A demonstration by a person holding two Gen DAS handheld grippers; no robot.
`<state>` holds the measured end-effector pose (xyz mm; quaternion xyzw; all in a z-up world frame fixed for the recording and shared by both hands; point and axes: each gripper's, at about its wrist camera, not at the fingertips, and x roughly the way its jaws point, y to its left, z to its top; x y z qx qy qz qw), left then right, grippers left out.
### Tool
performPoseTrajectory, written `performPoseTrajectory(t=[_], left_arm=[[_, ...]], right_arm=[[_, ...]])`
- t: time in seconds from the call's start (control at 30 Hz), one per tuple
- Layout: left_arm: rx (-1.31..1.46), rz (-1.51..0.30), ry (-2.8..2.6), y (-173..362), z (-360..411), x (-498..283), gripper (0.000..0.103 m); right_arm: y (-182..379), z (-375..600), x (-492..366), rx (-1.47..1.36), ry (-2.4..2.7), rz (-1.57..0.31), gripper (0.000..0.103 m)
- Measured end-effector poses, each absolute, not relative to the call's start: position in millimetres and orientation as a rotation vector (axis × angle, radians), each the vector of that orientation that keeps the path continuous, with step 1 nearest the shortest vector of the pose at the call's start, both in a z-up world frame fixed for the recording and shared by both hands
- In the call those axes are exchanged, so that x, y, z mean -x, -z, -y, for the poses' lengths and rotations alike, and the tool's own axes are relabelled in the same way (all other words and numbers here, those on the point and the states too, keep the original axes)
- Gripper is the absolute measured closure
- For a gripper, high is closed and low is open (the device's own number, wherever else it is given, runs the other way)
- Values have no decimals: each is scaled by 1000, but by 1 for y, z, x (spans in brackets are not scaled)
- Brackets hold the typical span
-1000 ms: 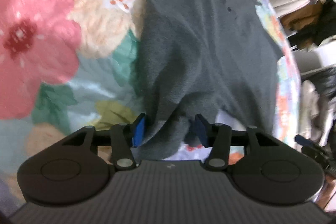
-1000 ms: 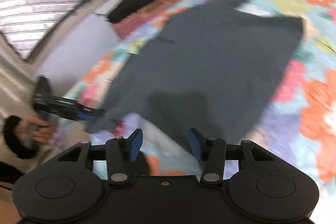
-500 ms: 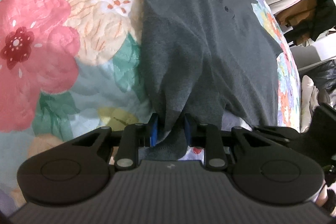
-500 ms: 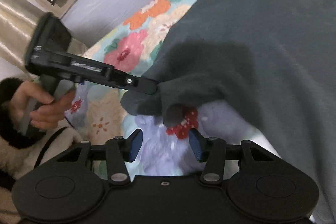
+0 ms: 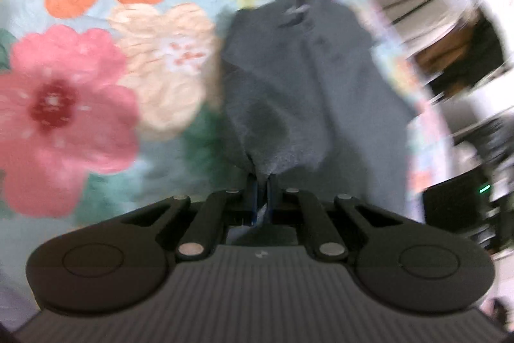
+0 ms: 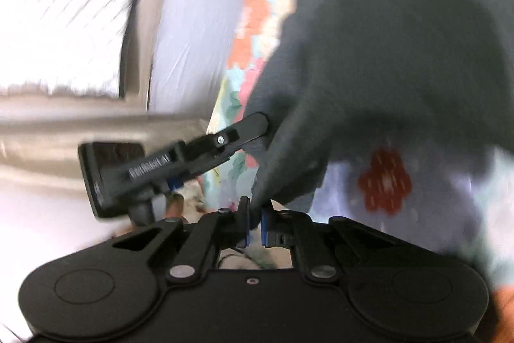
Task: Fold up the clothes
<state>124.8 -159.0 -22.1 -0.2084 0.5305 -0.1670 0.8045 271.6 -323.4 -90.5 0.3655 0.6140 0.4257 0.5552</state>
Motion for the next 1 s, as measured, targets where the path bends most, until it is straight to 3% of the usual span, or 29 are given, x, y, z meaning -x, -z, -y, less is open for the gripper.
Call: performPoseTrajectory(t=[0.17, 0.27, 0.43, 0.53, 0.77, 1.0], left_arm=[[291, -1210, 287, 34, 177, -125, 95], [207, -1170, 226, 28, 175, -124, 90], [250, -1128, 260, 14, 168, -117, 75], [273, -1086, 279, 3, 171, -115, 67], [294, -1087, 345, 2, 186, -115, 62], [291, -1084, 430, 4, 212, -116, 62]], right_arm=[[100, 311, -245, -482, -891, -1453, 93], [84, 313, -231, -430, -933, -1403, 90], [35, 352, -230, -339, -913, -1234, 56], [8, 399, -235, -338, -837, -1122, 50], [4, 540, -215, -332, -336, -949, 48], [51, 592, -195, -699, -257, -951, 48]])
